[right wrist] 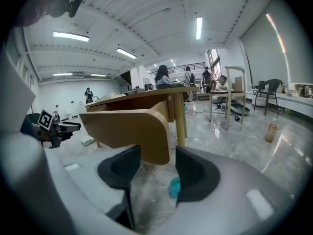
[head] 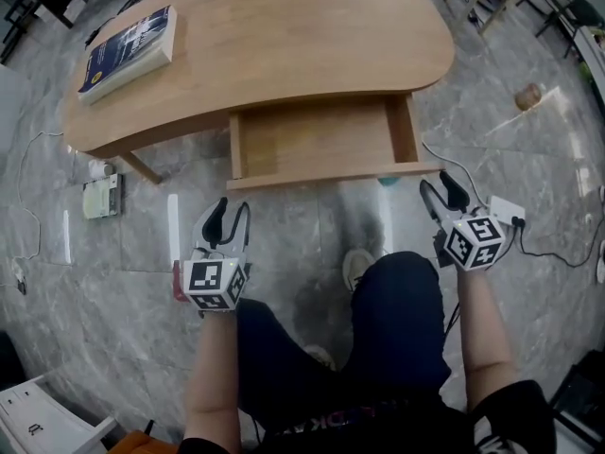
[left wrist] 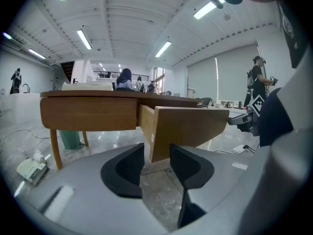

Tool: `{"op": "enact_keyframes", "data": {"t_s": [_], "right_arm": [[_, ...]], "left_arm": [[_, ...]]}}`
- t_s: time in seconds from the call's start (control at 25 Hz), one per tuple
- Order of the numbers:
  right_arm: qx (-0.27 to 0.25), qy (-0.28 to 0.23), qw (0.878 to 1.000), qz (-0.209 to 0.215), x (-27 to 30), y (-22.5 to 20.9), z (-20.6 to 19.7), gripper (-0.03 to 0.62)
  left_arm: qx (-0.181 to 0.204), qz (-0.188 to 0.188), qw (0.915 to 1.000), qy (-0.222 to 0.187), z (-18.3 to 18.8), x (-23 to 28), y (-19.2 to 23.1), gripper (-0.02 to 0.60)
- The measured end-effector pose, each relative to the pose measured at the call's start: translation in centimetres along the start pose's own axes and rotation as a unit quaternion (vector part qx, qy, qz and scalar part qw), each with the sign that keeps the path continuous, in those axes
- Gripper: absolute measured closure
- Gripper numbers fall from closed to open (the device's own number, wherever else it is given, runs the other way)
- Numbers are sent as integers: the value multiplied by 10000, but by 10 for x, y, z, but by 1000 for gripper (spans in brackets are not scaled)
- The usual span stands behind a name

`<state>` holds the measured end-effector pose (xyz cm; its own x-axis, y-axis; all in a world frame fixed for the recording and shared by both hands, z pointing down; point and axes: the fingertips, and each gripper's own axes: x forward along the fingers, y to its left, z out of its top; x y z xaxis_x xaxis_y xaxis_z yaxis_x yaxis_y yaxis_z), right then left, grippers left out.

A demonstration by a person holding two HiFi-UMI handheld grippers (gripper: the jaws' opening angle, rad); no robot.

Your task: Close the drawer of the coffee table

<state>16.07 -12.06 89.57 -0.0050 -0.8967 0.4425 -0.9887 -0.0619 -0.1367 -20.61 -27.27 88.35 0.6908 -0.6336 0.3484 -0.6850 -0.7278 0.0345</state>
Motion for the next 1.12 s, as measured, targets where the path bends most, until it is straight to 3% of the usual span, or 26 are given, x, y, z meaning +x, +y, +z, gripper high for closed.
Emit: {"op": "enact_keyframes", "data": {"t_s": [0.52,0.68,0.84,1.12], "right_arm": [[-416,-11,9991,62,19,10,13,375],[-478,79,9988,-28,18,11,14,375],[-502,-69,9987,-61,12,10,30,375],[-492,8,9987,-147,27,2,40,375]], "left_arm": [[-11,-183,9998,-102,9,26,4,394],[66,-131,9998,-139,14,24,1,408],[113,-132,9984,-546,39,17,-5,442],[182,-37,9986,-487,45,33,0,440]]}}
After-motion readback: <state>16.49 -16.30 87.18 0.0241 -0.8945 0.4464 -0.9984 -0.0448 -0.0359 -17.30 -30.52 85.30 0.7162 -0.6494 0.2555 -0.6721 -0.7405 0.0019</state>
